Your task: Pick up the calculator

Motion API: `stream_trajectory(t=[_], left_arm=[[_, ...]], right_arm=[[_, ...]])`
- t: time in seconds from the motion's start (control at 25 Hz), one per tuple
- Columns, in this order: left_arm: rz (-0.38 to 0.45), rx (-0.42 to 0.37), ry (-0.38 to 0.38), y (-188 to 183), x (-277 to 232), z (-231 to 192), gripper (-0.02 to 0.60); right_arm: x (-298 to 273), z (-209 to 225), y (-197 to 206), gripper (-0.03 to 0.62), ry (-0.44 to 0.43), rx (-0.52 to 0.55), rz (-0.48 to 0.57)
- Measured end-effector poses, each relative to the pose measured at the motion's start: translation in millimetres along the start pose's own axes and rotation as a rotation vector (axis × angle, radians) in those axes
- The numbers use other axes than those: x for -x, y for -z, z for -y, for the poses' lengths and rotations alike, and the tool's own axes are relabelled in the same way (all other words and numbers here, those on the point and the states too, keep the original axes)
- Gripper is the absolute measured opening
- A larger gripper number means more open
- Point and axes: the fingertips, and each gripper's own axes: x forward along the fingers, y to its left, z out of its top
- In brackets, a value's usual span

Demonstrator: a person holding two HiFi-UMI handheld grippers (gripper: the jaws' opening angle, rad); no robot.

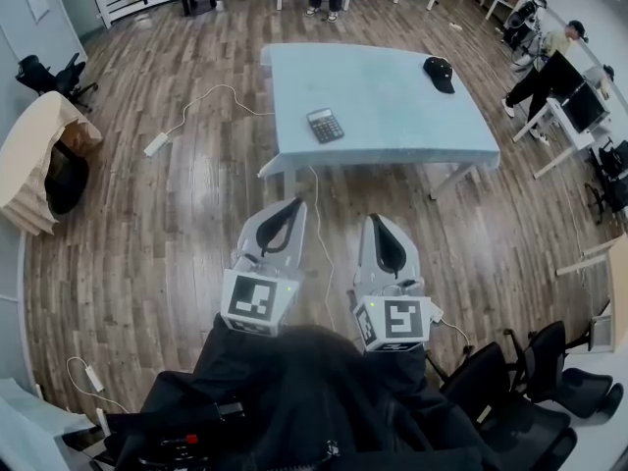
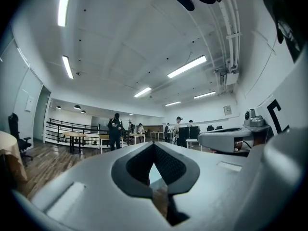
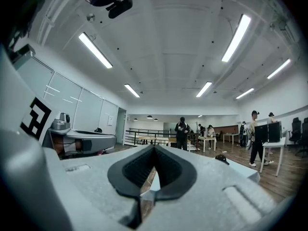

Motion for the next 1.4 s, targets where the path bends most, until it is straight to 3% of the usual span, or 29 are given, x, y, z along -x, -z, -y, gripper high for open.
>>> stream_trajectory(t=[0.28, 1.0, 1.4], left_arm=[[-0.021, 0.006, 0.016, 9, 1, -9, -0.002], [-0.055, 0.048, -0.040, 36, 16, -70, -0.002], [-0.059, 0.047, -0.041, 48, -24, -84, -0.002]], right_arm=[[-7, -7, 12, -0.002, 0.021, -0.001, -0.032], [-33, -19, 41, -0.002, 0.053, 0.004, -0.098], [-73, -3, 48, -0.002, 0.044, 0.004, -0.087]])
